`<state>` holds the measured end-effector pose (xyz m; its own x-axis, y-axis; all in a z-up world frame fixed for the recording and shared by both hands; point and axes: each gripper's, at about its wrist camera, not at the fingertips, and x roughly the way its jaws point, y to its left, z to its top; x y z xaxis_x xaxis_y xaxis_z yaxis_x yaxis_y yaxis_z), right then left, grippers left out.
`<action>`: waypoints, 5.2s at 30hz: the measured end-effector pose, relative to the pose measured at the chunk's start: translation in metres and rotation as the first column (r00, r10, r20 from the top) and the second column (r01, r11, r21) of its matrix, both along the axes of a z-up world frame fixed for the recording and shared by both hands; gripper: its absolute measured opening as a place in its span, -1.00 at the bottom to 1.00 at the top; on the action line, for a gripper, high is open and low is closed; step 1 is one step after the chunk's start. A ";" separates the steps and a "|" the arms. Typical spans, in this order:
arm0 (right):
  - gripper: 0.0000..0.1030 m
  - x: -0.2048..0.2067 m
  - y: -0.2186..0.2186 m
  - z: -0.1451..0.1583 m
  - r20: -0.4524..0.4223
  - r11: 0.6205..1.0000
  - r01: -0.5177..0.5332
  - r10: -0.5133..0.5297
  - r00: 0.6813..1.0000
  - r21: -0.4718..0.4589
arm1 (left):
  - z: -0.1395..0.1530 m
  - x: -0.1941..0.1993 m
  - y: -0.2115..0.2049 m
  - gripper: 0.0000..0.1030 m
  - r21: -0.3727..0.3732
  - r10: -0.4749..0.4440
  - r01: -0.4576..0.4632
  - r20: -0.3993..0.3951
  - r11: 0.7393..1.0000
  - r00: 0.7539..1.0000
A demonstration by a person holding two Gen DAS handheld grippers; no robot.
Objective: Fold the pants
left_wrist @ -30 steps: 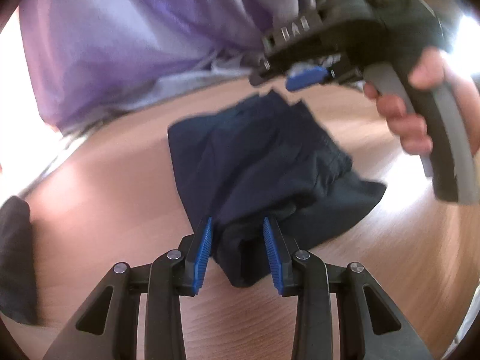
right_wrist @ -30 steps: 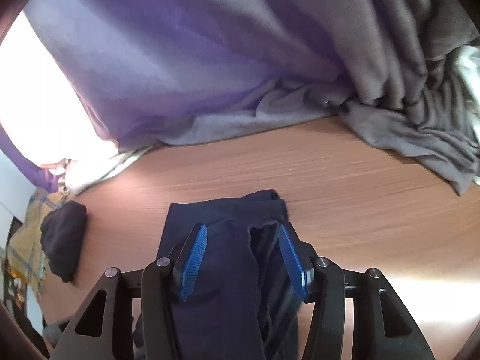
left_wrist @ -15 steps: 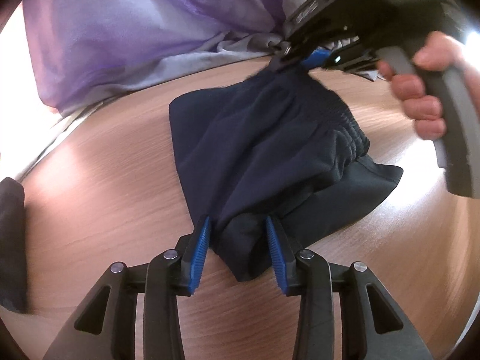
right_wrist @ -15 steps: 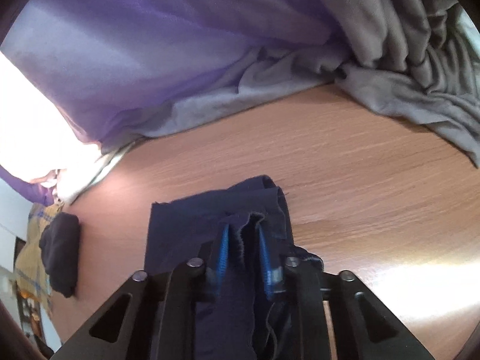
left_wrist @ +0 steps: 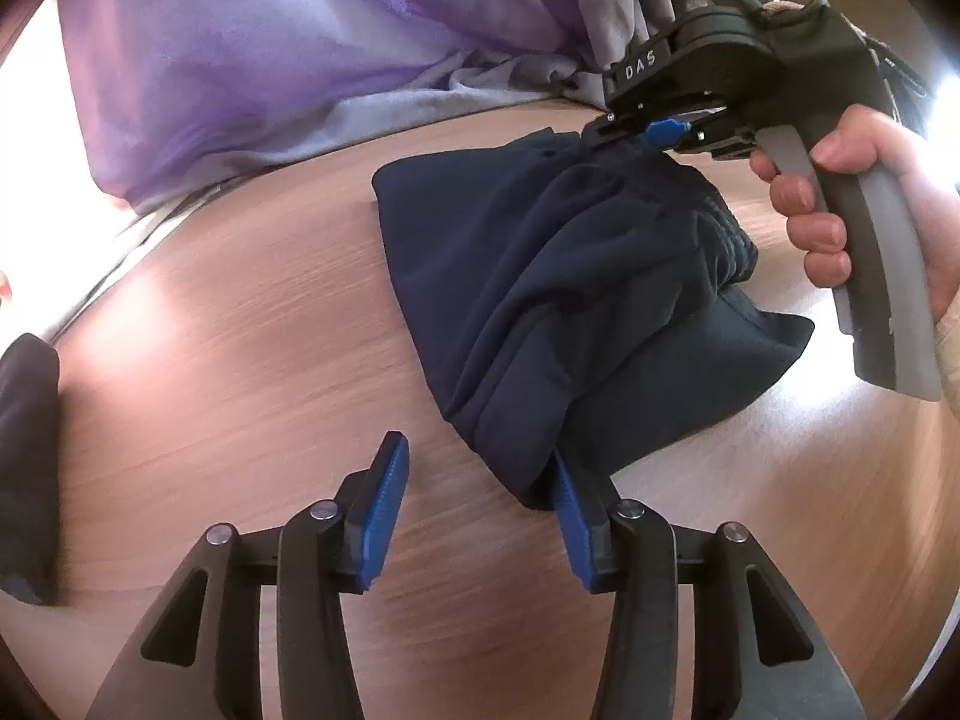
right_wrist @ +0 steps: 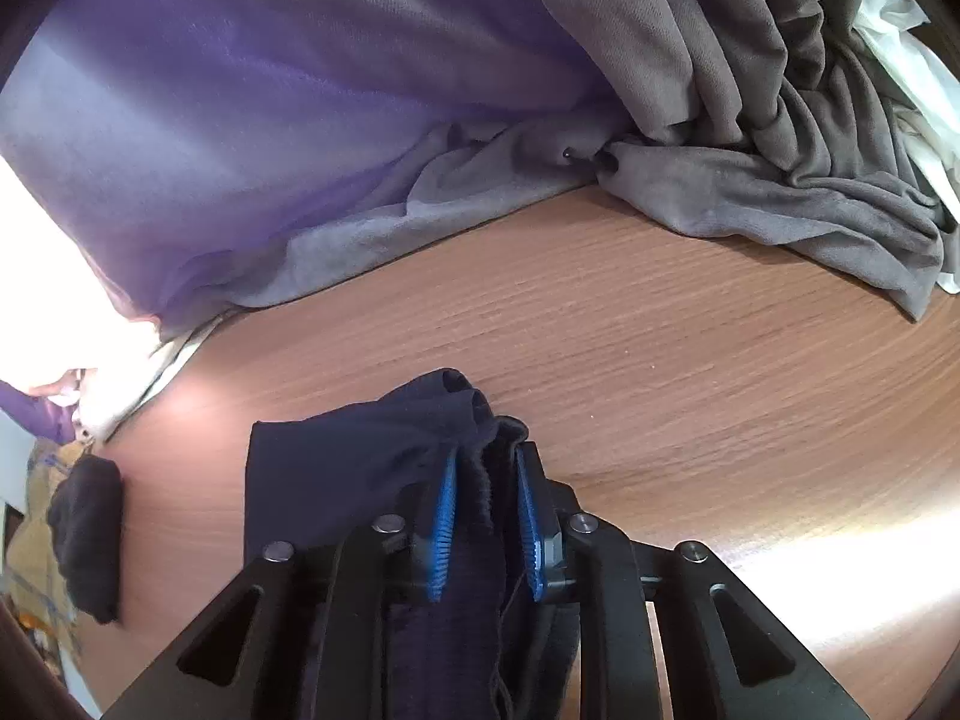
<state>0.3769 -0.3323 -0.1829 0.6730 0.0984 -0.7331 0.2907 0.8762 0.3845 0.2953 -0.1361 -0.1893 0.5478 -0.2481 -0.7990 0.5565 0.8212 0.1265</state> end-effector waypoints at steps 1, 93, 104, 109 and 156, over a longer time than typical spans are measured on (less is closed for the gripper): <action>-0.47 -0.001 0.000 0.001 0.001 1.000 0.002 -0.002 1.000 0.004 | 0.002 0.000 0.002 -0.10 0.001 -0.002 0.002 -0.003 1.000 1.000; -0.06 -0.135 0.104 0.010 -0.025 0.989 0.144 -0.143 0.989 0.039 | 0.021 0.131 -0.010 -0.26 0.008 -0.391 0.393 0.109 0.920 0.914; -0.08 -0.127 0.079 0.007 -0.032 0.967 0.253 -0.252 0.967 0.034 | 0.004 0.150 -0.030 -0.26 0.021 -0.436 0.436 0.055 0.900 0.898; -0.08 -0.121 0.066 0.005 -0.035 0.963 0.268 -0.267 0.963 0.040 | 0.003 0.156 -0.030 -0.24 -0.001 -0.435 0.435 0.027 0.900 0.900; -0.28 -0.096 0.055 0.035 0.060 0.950 0.221 -0.213 0.975 -0.222 | 0.012 0.131 -0.091 -0.66 -0.078 -0.531 0.527 -0.024 0.846 0.847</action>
